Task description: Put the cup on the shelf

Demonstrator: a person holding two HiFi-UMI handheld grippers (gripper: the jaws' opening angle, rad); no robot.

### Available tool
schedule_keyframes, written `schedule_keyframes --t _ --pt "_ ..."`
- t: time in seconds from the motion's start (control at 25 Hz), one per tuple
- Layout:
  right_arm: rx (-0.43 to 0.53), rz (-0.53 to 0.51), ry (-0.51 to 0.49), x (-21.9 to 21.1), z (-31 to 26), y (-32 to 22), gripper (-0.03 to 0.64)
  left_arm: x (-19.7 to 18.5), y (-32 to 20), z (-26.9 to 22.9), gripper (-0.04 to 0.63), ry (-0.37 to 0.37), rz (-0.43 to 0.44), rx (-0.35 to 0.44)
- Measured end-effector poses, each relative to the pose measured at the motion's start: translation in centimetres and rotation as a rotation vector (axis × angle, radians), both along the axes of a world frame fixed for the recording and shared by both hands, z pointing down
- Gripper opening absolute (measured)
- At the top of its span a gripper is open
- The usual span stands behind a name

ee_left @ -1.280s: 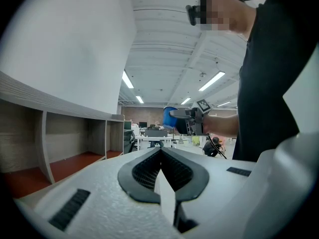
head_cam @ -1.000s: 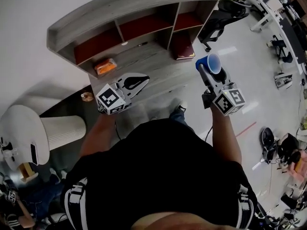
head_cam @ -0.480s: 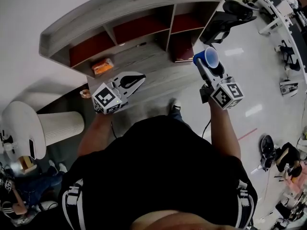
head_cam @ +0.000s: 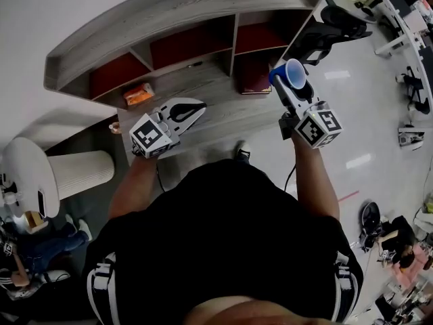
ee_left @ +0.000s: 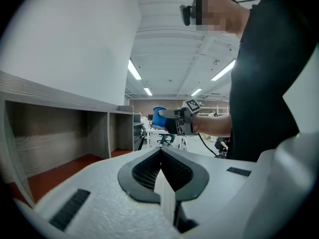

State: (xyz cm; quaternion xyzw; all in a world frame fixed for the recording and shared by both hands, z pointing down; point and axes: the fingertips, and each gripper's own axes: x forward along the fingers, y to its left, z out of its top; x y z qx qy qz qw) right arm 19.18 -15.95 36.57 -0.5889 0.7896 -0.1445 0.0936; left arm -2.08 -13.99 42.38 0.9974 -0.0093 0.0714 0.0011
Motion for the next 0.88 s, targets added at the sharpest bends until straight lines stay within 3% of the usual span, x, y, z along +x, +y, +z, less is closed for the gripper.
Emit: schedule_keyframes --t 0.36,0.68,0.88 --pt "-0.008 -0.026 0.104 5.0 4.6 -6.0 0.296 5.0 -3.8 2.9 0.017 -0.031 -0.091 -0.063" --pt "-0.043 -0.075 0.075 7.3 6.9 -10.6 0.296 7.6 -6.2 3.9 0.017 -0.036 -0.108 -0.045" --pt "-0.064 -0.107 0.058 8.1 8.5 -13.1 0.296 8.5 -7.4 4.9 0.017 -0.050 -0.155 -0.096"
